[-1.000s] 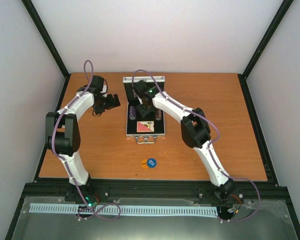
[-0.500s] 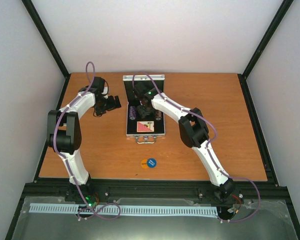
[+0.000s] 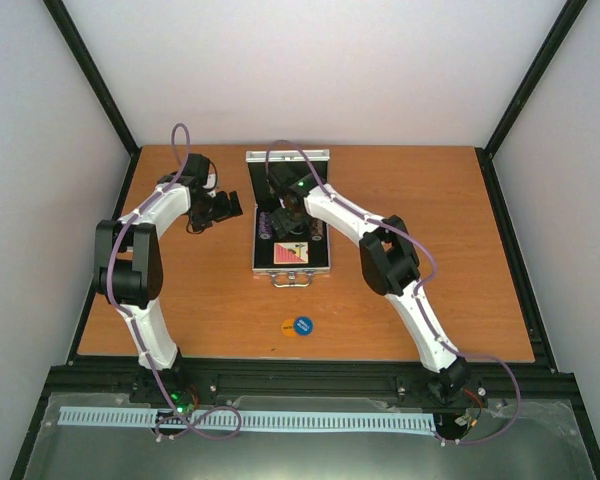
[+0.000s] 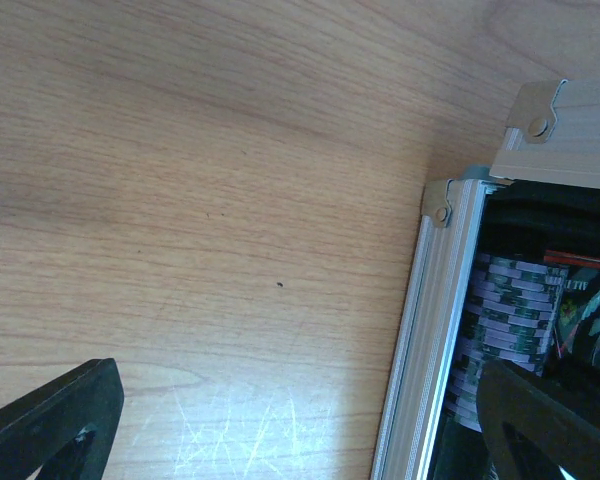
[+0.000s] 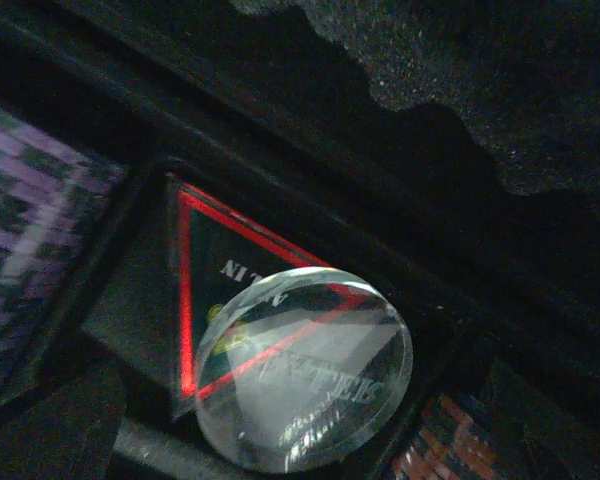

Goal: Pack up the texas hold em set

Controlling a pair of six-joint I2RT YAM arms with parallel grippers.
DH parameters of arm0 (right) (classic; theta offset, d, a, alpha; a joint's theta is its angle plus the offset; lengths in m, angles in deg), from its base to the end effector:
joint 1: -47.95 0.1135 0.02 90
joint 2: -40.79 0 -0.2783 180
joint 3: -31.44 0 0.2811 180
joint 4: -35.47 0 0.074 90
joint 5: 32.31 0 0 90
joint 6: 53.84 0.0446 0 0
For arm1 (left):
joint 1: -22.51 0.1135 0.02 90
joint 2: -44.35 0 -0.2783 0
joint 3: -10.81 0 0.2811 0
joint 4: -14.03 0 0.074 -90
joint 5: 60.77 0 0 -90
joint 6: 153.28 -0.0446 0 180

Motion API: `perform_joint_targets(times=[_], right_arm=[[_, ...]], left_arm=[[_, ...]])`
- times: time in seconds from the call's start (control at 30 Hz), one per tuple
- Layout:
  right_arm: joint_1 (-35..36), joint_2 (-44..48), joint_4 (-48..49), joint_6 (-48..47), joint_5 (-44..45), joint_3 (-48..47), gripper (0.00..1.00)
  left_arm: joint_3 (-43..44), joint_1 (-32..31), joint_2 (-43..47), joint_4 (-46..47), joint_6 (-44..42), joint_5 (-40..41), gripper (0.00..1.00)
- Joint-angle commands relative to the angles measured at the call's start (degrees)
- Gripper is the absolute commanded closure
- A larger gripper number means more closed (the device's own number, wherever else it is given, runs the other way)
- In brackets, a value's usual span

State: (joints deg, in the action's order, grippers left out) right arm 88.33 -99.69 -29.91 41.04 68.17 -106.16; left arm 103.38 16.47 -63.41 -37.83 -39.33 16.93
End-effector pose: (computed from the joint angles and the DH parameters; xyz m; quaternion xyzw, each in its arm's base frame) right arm 0.4311 0.3560 0.1670 -0.2817 0.9366 -0.0105 0.2078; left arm 0.4187 -0.0539 0.1966 -0.1306 0.9658 -0.1526 0.1639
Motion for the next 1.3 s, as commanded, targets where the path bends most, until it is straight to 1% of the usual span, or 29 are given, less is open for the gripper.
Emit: perform_joint_targets(times=[0.0, 0.1, 0.2, 0.33, 0.57, 0.8, 0.87, 0.97, 1.03, 1.27], right_arm=[[-0.8, 6.2, 0.0, -1.1, -5.1, -1.0, 0.00], [-0.8, 7.4, -0.4, -2.1, -12.3, -1.0, 0.00], [-0.8, 7.3, -0.8, -2.1, -17.7, -1.1, 0.01], [-0.9, 6.2, -0.9, -1.3, -22.1, -0.9, 0.04], [-0.9, 3.6, -1.3, -1.0, -30.2, -0.7, 0.05], [-0.9, 1.0, -0.2, -0.8, -30.6, -0.3, 0.04], [-0.9, 0.3, 0.0, 0.0, -28.6, 0.6, 0.05], [-0.9, 0.7, 1.2, 0.9, -23.1, 3.5, 0.05], [-0.9, 0.4, 1.0, 0.7, -21.0, 3.6, 0.04], [-0.9, 1.0, 1.4, -1.2, -22.3, 4.4, 0.04]], left_arm=[[1.9, 0.2, -0.6, -0.4, -0.9, -0.7, 0.00], [1.6, 0.2, -0.5, -0.2, -0.9, -0.6, 0.00], [1.3, 0.2, -0.5, 0.0, -0.8, -0.6, 0.00], [1.3, 0.2, -0.7, 0.0, -0.7, -0.5, 0.00], [1.4, 0.2, -0.9, -0.2, -0.8, -0.3, 0.00], [1.4, 0.2, -1.0, -0.1, -1.1, -0.2, 0.00], [1.5, 0.2, -0.9, -0.2, -1.2, -0.3, 0.00], [1.3, 0.2, -0.7, -0.3, -1.5, -0.1, 0.00], [1.2, 0.2, -0.6, -0.4, -1.6, -0.1, 0.00], [1.6, 0.2, -0.8, -0.4, -1.5, -0.4, 0.00]])
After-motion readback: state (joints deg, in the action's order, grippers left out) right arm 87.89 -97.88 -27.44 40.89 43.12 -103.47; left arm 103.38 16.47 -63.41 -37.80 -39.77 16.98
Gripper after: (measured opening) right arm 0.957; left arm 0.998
